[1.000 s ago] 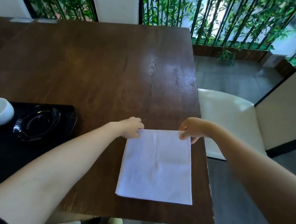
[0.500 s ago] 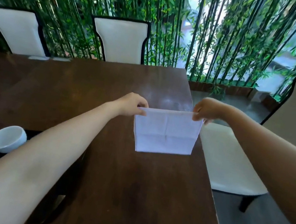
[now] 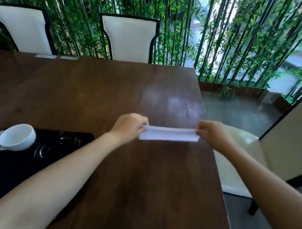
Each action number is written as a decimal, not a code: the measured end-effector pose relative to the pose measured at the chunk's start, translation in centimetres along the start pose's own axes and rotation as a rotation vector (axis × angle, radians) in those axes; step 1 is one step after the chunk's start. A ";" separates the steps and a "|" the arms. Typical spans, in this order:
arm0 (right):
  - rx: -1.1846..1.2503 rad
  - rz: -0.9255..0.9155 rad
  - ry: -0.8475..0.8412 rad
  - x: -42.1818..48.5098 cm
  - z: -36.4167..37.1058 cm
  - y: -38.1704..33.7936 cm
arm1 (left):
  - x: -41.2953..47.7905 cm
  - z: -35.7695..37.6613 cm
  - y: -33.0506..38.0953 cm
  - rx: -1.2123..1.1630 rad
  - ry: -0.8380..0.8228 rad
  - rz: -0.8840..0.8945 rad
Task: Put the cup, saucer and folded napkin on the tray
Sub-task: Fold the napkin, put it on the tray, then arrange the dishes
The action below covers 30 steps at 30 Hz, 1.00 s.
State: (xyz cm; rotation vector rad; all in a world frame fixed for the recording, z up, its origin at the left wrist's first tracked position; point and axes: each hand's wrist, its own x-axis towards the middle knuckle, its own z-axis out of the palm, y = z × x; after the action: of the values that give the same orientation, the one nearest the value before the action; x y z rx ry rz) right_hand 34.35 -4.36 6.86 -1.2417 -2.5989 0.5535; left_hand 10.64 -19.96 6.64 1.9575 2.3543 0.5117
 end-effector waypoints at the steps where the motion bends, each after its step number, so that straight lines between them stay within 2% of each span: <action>1: 0.014 -0.007 -0.031 -1.3 1.5 0.8 | -1.7 1.3 0.0 -0.022 0.000 0.001; 9: 0.053 0.036 -0.209 -11.7 9.2 4.7 | -13.3 8.0 1.3 -0.175 -0.007 0.027; 15: 0.096 0.037 -0.279 -12.8 9.3 5.5 | -15.4 9.4 2.3 -0.282 -0.056 -0.056; 20: 0.267 0.039 -0.359 -11.4 8.0 5.7 | -14.9 8.4 1.8 -0.390 -0.061 -0.152; 24: 0.398 0.018 -0.287 -8.5 7.2 5.3 | -13.0 7.9 0.8 -0.501 -0.064 -0.299; 30: 0.515 0.126 -0.220 -4.1 8.4 4.8 | -8.4 8.8 -1.4 -0.641 -0.051 -0.475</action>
State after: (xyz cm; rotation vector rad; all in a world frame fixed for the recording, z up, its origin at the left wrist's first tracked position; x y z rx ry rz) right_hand 37.43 -6.86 -2.87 -1.2175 -2.3145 1.3481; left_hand 13.15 -26.21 -3.55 1.0874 2.1345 0.9929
